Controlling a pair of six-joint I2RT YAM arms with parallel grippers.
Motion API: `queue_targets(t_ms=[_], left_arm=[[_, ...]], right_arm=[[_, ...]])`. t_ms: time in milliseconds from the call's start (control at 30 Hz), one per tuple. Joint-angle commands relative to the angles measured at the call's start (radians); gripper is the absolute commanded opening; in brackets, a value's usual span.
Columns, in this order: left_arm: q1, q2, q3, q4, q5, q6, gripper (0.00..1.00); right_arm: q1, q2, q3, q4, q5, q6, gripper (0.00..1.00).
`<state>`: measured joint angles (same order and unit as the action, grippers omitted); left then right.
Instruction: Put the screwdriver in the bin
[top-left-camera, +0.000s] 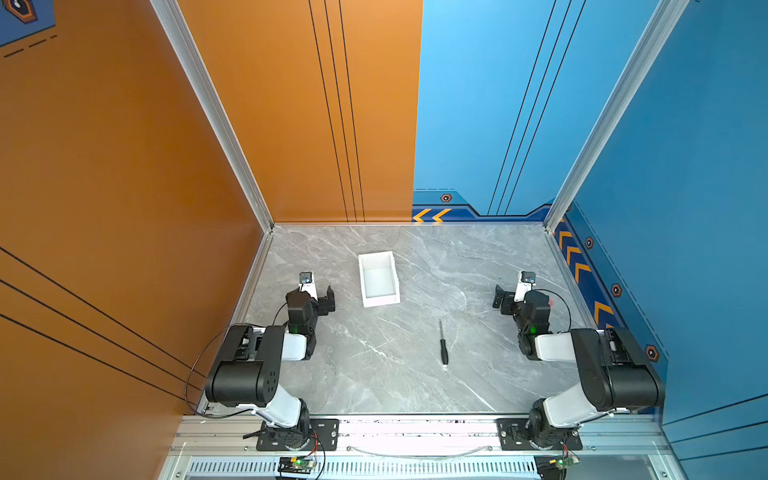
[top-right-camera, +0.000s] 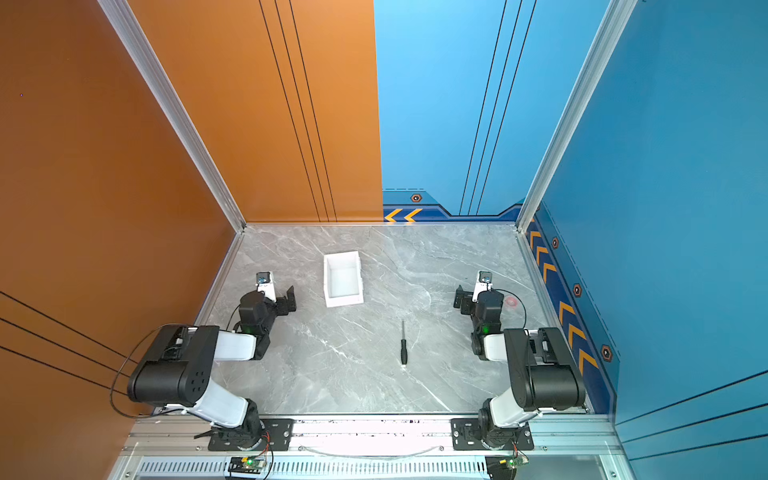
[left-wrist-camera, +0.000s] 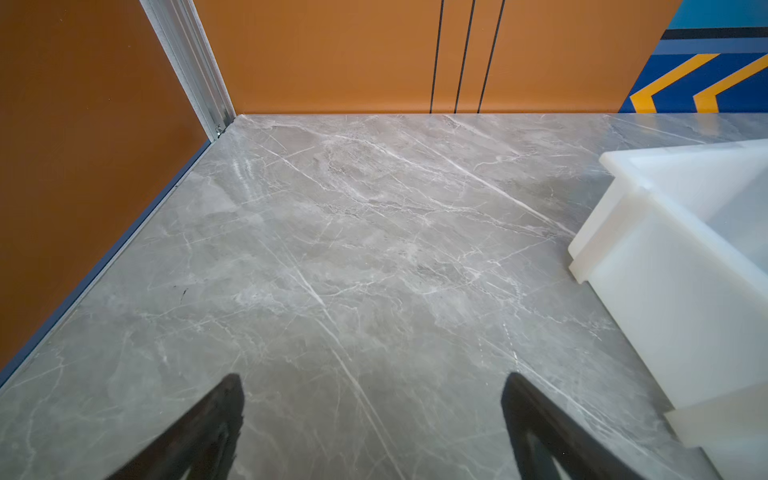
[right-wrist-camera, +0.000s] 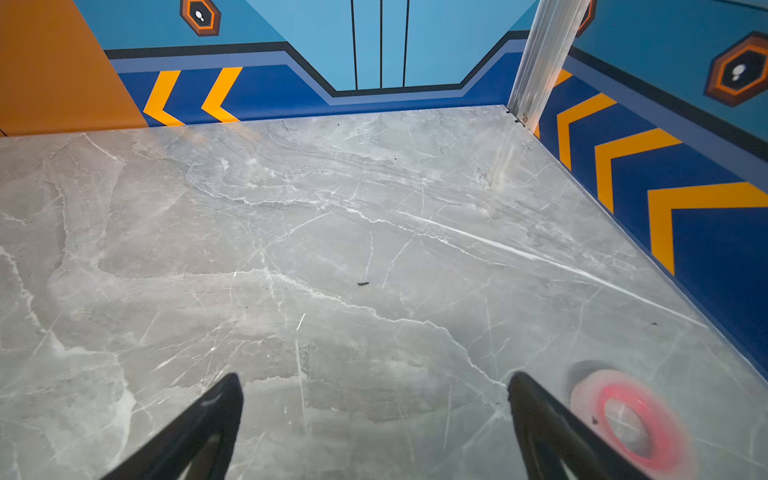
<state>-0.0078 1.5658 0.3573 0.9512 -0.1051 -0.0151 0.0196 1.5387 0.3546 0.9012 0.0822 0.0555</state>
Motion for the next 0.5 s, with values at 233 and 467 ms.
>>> queue_targets(t_ms=[233,467], left_arm=[[-0.003,0.001,0.015,-0.005,0.004,0.016,0.98],[-0.003,0.001,0.015,-0.005,0.004,0.016,0.98]], right_arm=[[0.000,0.009,0.020,0.006,0.008,0.002,1.00],[0.005,0.009,0.020,0.006,0.014,0.001,1.00]])
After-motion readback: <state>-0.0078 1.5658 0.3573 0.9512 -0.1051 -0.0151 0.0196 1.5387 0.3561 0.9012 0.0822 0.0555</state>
